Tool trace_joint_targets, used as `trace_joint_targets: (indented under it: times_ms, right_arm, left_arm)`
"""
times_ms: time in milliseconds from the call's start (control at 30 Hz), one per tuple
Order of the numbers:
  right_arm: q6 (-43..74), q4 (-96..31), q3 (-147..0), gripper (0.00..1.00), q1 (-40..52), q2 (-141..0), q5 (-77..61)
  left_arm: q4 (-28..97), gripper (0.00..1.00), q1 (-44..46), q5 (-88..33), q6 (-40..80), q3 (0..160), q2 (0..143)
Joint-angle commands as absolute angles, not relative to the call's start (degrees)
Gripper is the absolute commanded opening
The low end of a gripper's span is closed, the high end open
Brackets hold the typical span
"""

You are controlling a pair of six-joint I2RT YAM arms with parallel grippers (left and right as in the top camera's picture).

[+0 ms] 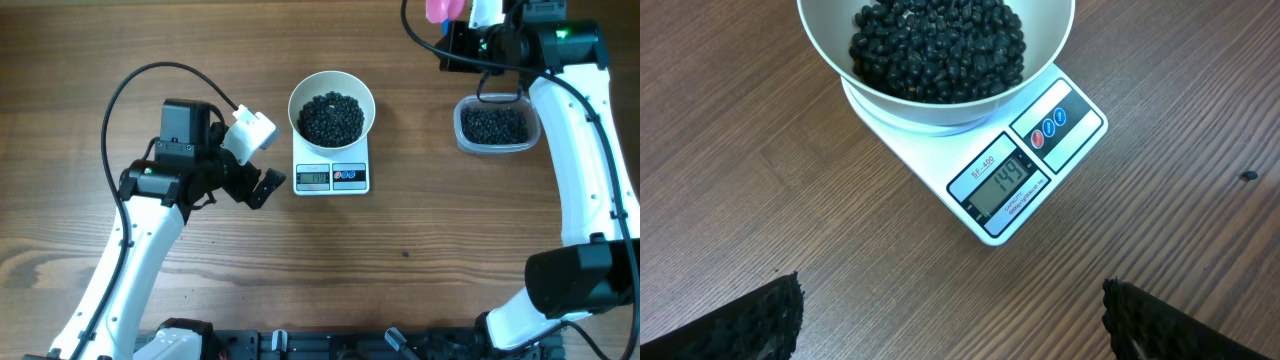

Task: Scoop item into bowl and weigh 150g on scale
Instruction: 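Lift the scoop from the tub and move it over the bowl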

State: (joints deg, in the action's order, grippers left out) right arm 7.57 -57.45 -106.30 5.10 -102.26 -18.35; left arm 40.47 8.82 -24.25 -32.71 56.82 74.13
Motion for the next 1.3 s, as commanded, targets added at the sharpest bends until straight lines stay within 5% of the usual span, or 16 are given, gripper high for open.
trace_joint_targets:
  times_ms: [0,1267]
  right_arm:
    - [5.96,-57.41,-108.03,0.04,5.10,-101.03,-21.74]
    - [-13.87,-59.11,-105.34,0.04,20.82,-114.85,-29.41]
  left_arm:
    - [40.32,1.00,8.51,-24.56,-32.53,56.45,73.95]
    - [40.32,1.00,8.51,-24.56,-32.53,56.45,73.95]
